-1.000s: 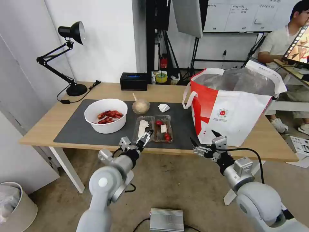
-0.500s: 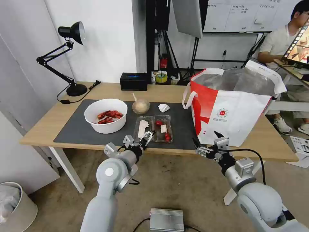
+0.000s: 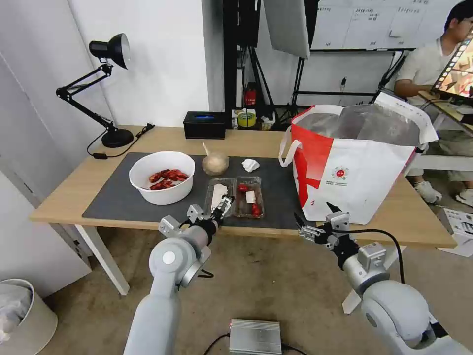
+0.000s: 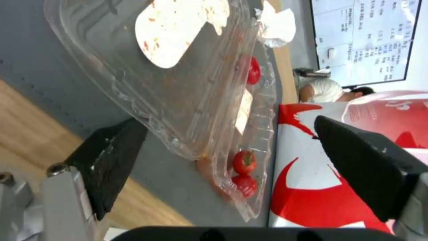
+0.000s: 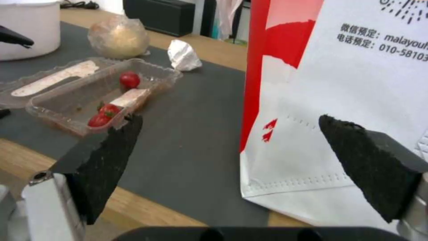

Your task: Pick up the trash from the table and place it into the takeout bag.

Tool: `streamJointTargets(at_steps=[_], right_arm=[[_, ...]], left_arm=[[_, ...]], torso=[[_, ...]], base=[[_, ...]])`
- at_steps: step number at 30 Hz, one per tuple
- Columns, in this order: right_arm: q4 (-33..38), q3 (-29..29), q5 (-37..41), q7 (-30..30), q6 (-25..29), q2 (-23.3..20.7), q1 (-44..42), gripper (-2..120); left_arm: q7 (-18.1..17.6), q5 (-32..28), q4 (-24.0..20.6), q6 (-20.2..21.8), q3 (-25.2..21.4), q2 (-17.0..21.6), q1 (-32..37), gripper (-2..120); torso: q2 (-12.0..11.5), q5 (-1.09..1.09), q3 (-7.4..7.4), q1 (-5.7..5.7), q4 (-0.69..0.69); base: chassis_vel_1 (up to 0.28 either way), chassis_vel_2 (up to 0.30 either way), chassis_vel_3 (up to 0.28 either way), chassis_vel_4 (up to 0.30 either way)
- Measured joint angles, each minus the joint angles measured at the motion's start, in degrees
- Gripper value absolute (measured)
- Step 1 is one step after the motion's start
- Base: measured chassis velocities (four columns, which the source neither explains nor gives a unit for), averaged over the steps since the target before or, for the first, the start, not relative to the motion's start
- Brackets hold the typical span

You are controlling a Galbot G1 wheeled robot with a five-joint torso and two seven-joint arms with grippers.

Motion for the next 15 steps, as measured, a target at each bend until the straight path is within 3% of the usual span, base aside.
streamJointTargets(at_steps=[15], right_arm=[[-0.5, -0.9, -0.7, -0.1, 0.3, 0.7, 0.0, 100]], left_arm=[[0.2, 0.2, -0.6, -2.1, -0.3, -0.4, 0.8, 100]], torso=[[0.0, -0.01, 0.02, 0.02, -0.02]], base=[[0.000, 0.000, 0.000, 0.000]])
